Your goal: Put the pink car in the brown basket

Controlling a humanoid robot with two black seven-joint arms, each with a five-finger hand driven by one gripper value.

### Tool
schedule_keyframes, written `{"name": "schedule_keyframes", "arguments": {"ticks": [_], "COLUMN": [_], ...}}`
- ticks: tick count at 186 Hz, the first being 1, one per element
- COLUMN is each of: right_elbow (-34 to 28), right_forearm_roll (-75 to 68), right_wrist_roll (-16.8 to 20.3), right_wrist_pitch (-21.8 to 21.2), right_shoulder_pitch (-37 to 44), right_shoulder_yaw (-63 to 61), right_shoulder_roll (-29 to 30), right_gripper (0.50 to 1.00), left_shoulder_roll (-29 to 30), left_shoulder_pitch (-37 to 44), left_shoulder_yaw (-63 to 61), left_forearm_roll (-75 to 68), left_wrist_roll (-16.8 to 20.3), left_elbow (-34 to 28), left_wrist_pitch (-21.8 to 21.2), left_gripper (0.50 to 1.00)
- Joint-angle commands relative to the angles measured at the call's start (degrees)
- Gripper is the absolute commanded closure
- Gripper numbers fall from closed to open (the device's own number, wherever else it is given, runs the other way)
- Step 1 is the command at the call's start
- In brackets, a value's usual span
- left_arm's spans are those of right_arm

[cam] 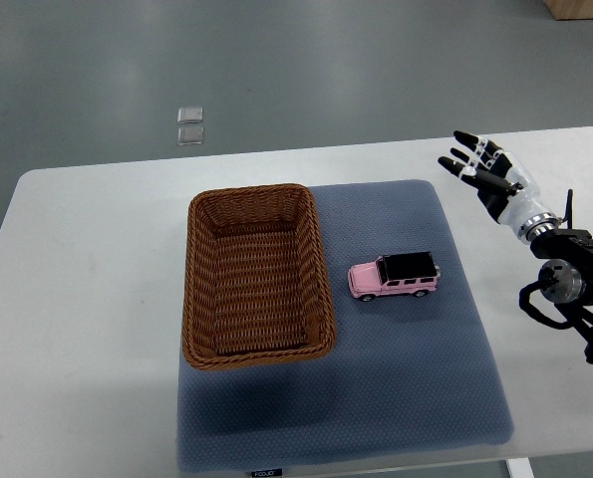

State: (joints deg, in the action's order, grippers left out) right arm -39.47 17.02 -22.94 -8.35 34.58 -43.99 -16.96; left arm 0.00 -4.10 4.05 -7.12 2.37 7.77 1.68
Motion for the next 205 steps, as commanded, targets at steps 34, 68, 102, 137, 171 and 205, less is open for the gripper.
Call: {"name": "schedule_keyframes", "arguments": {"ticks": [34,68,102,137,171,205], "right_elbow": [0.01,0.01,0.01,-0.08,-3.59,-7.29], "right_forearm_roll": [0.03,0.12,1.09,4.78,15.50,26.22], "right_wrist_roll": [0.00,0.00,0.00,-0.09,-1.32,-1.93], "right_wrist_pitch": [-0.09,-0.18,-1.58,-7.65,-9.76,-10.64], "right_shoulder_pitch": [-0.30,-0.30,0.05,0.57,1.80,4.09], "right_shoulder_yaw": [0.13,0.39,1.18,1.27,1.18,1.36], "right_shoulder_roll": [0.00,-0.18,-0.79,-2.37,-5.63,-8.17], "right_gripper": [0.587,0.587,0.587,0.587,0.587,0.587], "left_shoulder_roll": [0.00,0.00,0.00,0.00,0.00,0.00], "left_shoulder_pitch": [-0.03,-0.03,-0.03,0.06,0.06,-0.03], "left_shoulder_yaw": [-0.10,-0.01,0.08,0.08,0.08,0.08], "left_forearm_roll": [0.00,0.00,0.00,0.00,0.00,0.00], "left_wrist_roll": [0.00,0.00,0.00,0.00,0.00,0.00], "left_elbow": [0.05,-0.04,-0.04,0.05,-0.04,-0.04], "left_wrist_pitch": [-0.01,-0.01,-0.01,-0.01,-0.01,-0.01], "left_gripper": [0.500,0.500,0.500,0.500,0.500,0.500]}}
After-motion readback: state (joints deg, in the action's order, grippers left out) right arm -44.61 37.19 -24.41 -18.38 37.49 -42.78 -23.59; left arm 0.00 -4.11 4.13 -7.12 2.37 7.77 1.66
